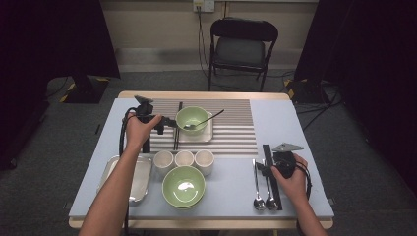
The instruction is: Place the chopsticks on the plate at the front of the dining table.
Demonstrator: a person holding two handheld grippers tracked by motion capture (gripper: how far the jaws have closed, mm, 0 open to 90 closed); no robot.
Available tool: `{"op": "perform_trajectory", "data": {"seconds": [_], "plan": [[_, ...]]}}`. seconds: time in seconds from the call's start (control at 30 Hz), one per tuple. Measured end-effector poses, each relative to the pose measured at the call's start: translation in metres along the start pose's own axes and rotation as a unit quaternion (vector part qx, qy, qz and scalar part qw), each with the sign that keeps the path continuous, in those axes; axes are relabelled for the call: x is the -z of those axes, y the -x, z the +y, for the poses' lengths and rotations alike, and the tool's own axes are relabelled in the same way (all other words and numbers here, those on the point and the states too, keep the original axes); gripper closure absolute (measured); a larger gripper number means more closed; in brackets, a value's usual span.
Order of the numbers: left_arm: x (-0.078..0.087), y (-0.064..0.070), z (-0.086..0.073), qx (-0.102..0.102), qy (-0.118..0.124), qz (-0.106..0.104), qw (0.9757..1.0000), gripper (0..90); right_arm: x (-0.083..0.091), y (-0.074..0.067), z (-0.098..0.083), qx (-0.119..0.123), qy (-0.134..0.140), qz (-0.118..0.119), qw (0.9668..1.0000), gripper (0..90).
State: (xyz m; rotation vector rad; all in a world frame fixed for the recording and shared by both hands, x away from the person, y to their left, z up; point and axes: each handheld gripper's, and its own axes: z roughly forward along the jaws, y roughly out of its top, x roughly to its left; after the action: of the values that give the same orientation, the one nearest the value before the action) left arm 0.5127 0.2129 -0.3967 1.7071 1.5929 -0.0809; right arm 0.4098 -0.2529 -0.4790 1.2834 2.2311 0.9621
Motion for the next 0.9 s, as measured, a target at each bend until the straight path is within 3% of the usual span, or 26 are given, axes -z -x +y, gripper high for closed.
{"op": "perform_trajectory", "data": {"seconds": [0.1,0.2,0.9], "plan": [[0.001,-0.002,-0.002,0.002,-0.002,-0.007,1.0000,31.3,0.000,0.000,0.000,0.000,0.000,0.000,1.0000,14.2],[0.002,-0.003,-0.004,0.002,-0.004,0.001,1.0000,31.3,0.000,0.000,0.000,0.000,0.000,0.000,1.0000,14.2],[0.009,-0.005,-0.015,-0.016,-0.020,0.007,0.9996,30.8,0.000,0.000,0.000,0.000,0.000,0.000,1.0000,14.2]]}}
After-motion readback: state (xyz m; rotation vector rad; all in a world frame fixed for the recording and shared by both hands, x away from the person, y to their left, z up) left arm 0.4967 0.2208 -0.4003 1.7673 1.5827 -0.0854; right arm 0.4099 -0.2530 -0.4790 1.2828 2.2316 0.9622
